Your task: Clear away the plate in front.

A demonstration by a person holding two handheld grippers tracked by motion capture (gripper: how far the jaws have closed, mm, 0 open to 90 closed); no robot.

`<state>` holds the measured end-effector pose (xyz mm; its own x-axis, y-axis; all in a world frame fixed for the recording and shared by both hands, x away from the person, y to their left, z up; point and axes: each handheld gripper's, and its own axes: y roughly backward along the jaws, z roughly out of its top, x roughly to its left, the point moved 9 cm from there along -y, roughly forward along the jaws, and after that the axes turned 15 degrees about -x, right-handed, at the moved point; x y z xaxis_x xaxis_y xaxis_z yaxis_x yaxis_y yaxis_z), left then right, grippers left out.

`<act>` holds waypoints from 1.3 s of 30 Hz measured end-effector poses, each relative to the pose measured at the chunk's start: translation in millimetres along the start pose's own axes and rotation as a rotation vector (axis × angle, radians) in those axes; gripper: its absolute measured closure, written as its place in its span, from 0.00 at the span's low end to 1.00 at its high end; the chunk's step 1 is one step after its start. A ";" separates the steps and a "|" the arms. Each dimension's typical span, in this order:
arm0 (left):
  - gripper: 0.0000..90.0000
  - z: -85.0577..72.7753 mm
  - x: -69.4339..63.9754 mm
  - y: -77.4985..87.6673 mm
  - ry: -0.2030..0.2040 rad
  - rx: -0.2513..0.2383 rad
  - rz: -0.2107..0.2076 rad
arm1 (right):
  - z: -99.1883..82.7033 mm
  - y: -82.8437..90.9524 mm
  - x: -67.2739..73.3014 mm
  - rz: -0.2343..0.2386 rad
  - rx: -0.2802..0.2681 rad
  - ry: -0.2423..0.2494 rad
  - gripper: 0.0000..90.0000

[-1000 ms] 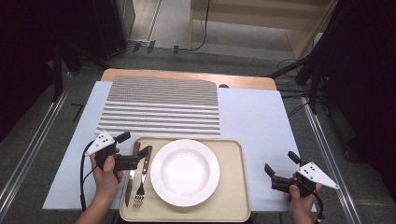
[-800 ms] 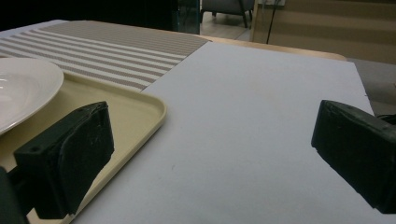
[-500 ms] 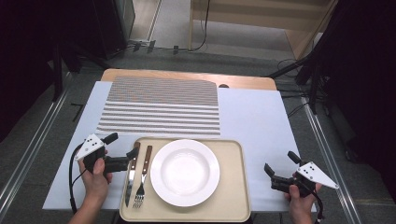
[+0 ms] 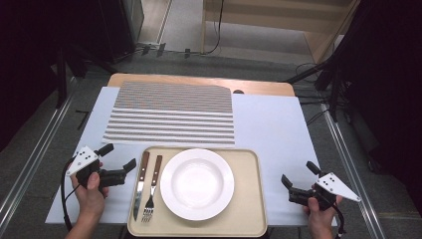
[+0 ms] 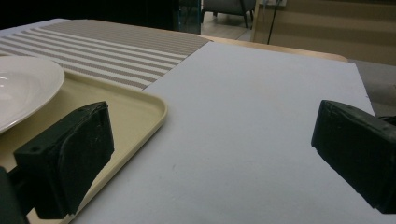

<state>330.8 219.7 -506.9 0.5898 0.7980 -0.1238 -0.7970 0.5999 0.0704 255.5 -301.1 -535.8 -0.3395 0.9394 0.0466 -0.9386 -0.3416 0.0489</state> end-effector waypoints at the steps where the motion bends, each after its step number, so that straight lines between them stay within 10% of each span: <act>1: 0.00 -0.3 1.7 1.3 0.000 -0.002 0.005 | -0.3 0.1 0.0 0.001 0.002 0.002 0.00; 39: 0.00 -1.0 57.9 56.5 -0.043 -0.014 0.119 | -2.0 -1.0 -1.1 -0.012 0.009 -0.002 0.00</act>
<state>319.8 299.7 -511.1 0.4958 0.8654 -0.0729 -0.8632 0.5003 0.0686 256.7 -301.7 -537.9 -0.3276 0.9436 0.0479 -0.9422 -0.3301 0.0581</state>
